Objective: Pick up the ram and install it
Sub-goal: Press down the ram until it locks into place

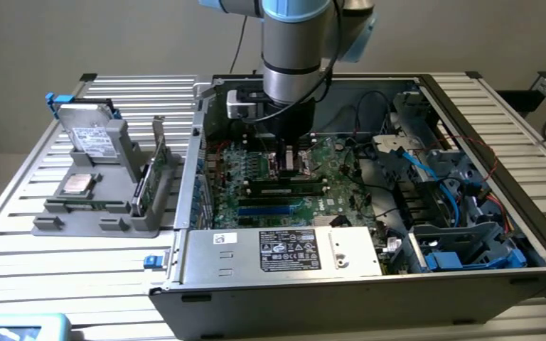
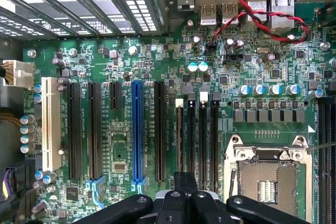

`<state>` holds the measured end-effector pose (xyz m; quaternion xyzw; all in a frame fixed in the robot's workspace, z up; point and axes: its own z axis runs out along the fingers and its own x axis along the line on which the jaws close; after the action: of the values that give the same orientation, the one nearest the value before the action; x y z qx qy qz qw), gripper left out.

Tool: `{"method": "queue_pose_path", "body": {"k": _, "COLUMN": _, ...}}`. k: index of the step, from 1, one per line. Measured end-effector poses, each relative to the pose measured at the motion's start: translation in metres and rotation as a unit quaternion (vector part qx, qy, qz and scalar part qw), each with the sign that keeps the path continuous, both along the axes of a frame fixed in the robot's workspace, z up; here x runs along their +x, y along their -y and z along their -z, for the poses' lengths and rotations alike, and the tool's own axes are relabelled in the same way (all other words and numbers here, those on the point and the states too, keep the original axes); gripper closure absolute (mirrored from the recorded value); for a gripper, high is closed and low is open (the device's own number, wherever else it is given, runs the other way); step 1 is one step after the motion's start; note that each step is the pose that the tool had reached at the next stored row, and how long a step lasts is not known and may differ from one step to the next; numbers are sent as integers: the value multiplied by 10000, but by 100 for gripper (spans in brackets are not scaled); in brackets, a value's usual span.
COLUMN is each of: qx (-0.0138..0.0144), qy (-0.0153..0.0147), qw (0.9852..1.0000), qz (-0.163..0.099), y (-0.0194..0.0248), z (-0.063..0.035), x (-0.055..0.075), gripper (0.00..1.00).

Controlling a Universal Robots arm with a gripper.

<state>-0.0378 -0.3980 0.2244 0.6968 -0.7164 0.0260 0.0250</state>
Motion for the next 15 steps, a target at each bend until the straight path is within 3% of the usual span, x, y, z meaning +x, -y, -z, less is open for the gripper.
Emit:
{"method": "queue_pose_path", "body": {"k": 5, "qx": 13, "qy": 1, "qw": 10000, "qz": -1, "y": -4, "z": -36, "x": 15, "gripper": 89}}
{"method": "queue_pose_path", "body": {"k": 15, "qx": 3, "qy": -74, "qw": 10000, "qz": 0, "y": 21, "z": -155, "x": 150, "gripper": 89}}
